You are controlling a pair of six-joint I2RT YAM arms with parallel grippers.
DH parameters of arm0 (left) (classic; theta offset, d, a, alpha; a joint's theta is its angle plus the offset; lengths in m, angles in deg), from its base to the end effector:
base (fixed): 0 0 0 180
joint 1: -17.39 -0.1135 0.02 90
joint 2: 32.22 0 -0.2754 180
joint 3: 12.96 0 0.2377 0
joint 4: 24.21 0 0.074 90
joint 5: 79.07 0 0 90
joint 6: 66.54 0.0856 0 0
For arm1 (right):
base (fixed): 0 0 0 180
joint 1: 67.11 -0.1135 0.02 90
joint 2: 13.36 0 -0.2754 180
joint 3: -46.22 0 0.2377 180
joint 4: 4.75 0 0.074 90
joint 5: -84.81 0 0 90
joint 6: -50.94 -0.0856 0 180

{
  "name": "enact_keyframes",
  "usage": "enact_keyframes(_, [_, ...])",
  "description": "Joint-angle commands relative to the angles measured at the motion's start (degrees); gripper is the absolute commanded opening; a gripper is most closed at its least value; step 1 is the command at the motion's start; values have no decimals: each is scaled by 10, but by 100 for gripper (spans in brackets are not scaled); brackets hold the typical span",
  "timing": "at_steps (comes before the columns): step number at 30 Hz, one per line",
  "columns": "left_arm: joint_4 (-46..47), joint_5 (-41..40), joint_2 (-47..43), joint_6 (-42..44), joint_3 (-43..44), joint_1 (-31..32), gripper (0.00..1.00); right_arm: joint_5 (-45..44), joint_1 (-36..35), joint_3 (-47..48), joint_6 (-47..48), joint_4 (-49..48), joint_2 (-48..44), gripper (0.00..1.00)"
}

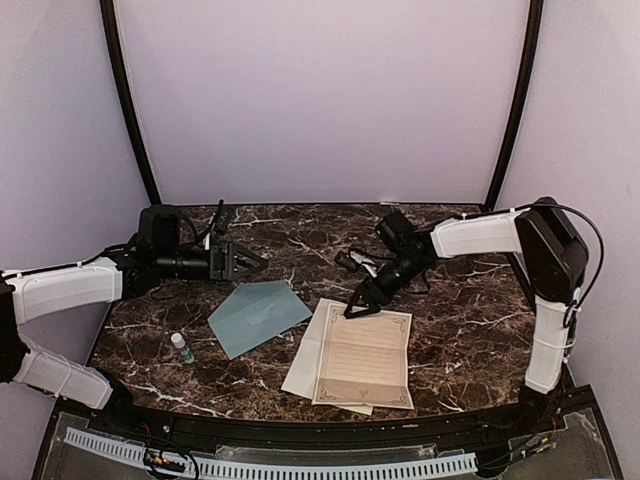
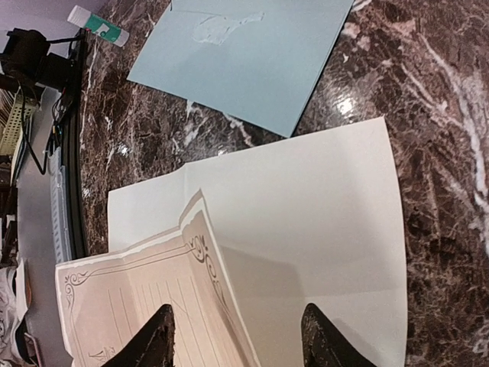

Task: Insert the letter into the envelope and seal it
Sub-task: Pick up the letter from the center of the board.

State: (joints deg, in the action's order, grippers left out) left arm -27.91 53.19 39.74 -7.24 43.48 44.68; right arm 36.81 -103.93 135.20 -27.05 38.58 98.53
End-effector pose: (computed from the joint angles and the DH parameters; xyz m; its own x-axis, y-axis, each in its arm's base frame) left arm 0.2344 -0.1857 0.2665 -0.7129 -0.0574 -0.6989 0.6277 0.3923 -0.6724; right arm 0.2835 0.2838 0.1506 -0.5791 -0.6267 -0.5215 -0.7992 0.3097 0.5152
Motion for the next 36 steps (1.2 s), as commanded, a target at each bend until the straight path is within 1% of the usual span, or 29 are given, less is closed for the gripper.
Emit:
enact_keyframes(1, [-3, 19, -8, 13, -2, 3, 99, 41, -2, 13, 26, 45, 16, 50])
enact_keyframes(4, [-2, 23, -5, 12, -1, 3, 99, 46, -2, 24, 29, 51, 22, 38])
enact_keyframes(7, [0, 24, -5, 12, -2, 3, 99, 60, -2, 32, 33, 57, 26, 20])
enact_keyframes(10, [-3, 24, -6, 13, -3, 3, 99, 71, -1, 37, 37, 63, 25, 0])
enact_keyframes(13, [-6, 22, -8, 16, -3, 3, 99, 87, 4, 37, 32, 63, 7, 0])
enact_keyframes(16, [-7, 21, -13, 17, 1, 3, 99, 105, 11, 36, 13, 53, -34, 0])
enact_keyframes(18, [-2, 21, -15, 15, 4, 3, 99, 109, 11, 31, -14, 30, -68, 0])
enact_keyframes(21, [15, 20, -16, 6, 8, 3, 99, 106, 11, 16, -70, -24, -123, 0])
enact_keyframes(26, [74, 30, -14, -11, 8, 3, 99, 127, 11, -27, -172, -139, -208, 0])
enact_keyframes(29, [99, 51, -2, -4, 14, 6, 99, 137, 7, -38, -206, -183, -239, 0])
enact_keyframes(32, [99, 60, 13, 37, 34, 26, 99, 151, 2, -35, -219, -198, -254, 0])
enact_keyframes(36, [48, 52, 29, 107, 91, 50, 99, 164, -4, -21, -225, -191, -261, 0])
